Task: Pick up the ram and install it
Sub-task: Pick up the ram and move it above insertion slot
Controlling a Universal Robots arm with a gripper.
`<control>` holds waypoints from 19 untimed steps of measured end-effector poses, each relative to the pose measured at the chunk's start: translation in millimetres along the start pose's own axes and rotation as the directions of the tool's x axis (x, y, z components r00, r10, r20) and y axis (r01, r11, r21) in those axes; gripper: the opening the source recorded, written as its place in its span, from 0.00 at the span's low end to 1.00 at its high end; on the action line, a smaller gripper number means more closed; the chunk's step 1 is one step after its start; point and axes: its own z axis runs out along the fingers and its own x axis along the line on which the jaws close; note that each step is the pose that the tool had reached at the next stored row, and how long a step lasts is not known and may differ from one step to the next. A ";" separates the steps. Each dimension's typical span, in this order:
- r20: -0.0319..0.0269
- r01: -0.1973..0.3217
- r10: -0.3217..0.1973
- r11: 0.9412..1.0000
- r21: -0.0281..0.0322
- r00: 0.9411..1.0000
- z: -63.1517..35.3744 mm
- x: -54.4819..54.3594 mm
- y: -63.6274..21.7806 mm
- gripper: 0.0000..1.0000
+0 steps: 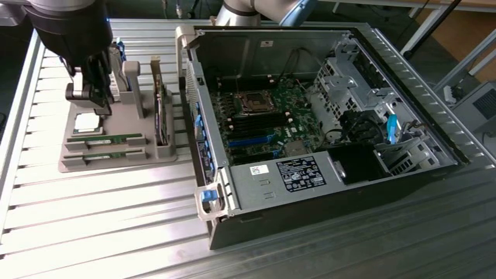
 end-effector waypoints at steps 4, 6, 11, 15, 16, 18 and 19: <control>0.000 0.000 0.000 1.000 0.000 1.000 3.4 0.0 0.0 0.29; 0.000 0.000 0.000 1.000 0.000 1.000 5.6 0.0 0.0 0.29; 0.000 0.000 0.000 1.000 0.000 1.000 9.7 0.0 -0.1 0.29; 0.000 0.000 0.000 1.000 0.000 1.000 14.2 0.0 0.0 0.29; 0.000 0.000 0.000 1.000 0.000 1.000 15.3 0.0 0.2 0.29; 0.000 0.000 0.000 1.000 0.000 1.000 16.6 0.0 0.4 0.29; 0.000 0.000 0.000 1.000 0.000 1.000 18.0 0.1 0.9 0.29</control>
